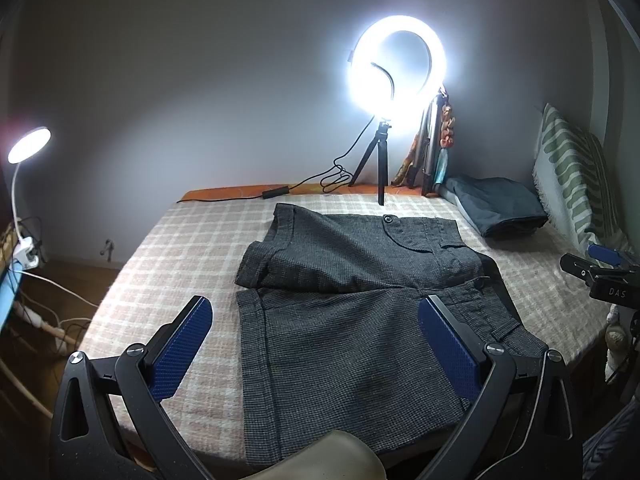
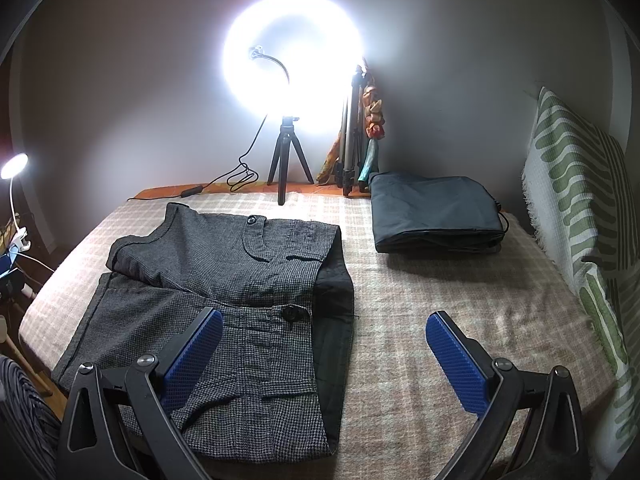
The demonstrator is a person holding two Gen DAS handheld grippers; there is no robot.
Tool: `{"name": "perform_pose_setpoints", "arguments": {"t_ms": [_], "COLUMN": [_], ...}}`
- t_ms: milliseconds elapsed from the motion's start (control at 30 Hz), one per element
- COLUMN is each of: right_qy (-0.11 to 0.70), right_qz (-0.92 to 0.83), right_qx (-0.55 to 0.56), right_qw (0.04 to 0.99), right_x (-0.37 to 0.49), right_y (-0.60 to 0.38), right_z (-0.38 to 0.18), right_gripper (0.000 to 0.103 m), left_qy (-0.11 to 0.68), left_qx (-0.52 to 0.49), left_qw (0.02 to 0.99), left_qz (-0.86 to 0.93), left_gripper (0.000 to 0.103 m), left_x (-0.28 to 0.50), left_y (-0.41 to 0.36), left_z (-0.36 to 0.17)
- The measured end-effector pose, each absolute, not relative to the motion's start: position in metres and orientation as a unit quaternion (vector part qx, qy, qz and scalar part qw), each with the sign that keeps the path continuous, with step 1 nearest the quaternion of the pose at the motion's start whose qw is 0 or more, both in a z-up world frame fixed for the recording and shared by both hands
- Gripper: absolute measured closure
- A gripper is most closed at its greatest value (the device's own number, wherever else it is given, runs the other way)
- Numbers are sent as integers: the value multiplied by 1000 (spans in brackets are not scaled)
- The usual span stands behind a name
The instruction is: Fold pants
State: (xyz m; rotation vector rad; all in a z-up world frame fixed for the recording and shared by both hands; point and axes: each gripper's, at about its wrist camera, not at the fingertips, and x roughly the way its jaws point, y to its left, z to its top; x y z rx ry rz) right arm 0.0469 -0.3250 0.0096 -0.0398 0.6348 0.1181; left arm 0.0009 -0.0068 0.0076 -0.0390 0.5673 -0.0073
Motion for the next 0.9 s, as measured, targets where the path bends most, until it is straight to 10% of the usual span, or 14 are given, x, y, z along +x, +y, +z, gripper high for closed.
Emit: {"name": "perform_pose_setpoints", "arguments": {"t_ms": [900], "right_qy": [313], "right_qz": [60], "right_qx": [-20], "right_qw": [948], "right_x": [46], "right_y": [-323], "right_z": [9], "right_gripper": [0], "left_qy": [280], "left_qx": [-17], "left_qw": [960], "left_qz": [-5], "left_gripper": [1], "left_x": [-2], "left_y": [-10], "left_z": [6]}}
